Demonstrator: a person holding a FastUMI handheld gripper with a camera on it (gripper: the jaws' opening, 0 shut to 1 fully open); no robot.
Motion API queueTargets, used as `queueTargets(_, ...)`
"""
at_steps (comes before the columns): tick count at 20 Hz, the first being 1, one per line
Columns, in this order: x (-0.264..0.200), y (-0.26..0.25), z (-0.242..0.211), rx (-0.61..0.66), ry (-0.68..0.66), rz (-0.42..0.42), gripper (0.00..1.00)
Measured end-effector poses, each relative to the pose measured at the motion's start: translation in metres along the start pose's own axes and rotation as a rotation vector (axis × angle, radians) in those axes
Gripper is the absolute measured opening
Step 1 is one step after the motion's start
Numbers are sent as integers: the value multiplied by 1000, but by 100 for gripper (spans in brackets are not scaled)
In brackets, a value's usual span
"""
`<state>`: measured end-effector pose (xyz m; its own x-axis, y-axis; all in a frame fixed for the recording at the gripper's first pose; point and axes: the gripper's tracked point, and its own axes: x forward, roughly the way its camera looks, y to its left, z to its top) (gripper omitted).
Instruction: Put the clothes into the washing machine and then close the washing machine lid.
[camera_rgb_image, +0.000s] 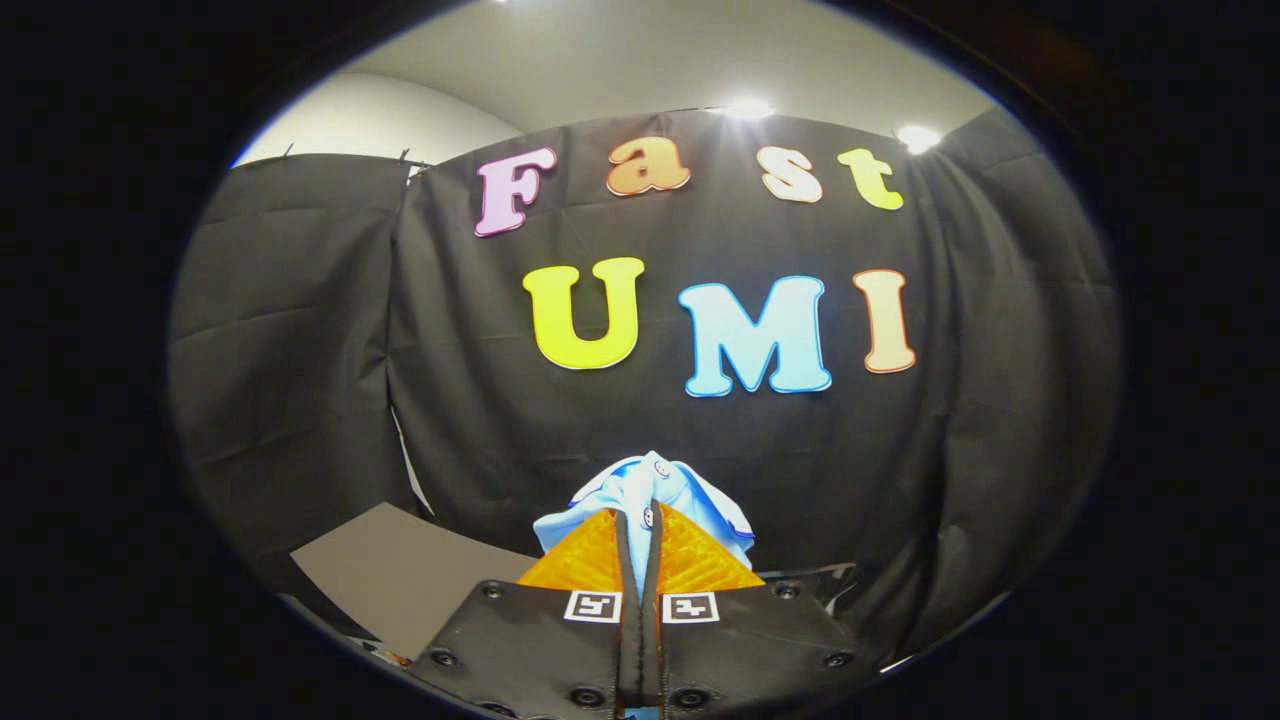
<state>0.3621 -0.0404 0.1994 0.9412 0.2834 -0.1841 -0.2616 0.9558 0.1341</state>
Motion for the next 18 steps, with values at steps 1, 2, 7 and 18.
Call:
queueTargets(1,-1,-6,-4,1,7,-10,1)
queueTargets(2,-1,-11,-8,2,14,-18,1)
queueTargets(7,-4,-26,-38,13,48,-46,1)
queueTargets(18,18,-35,-128,25,179,-76,1)
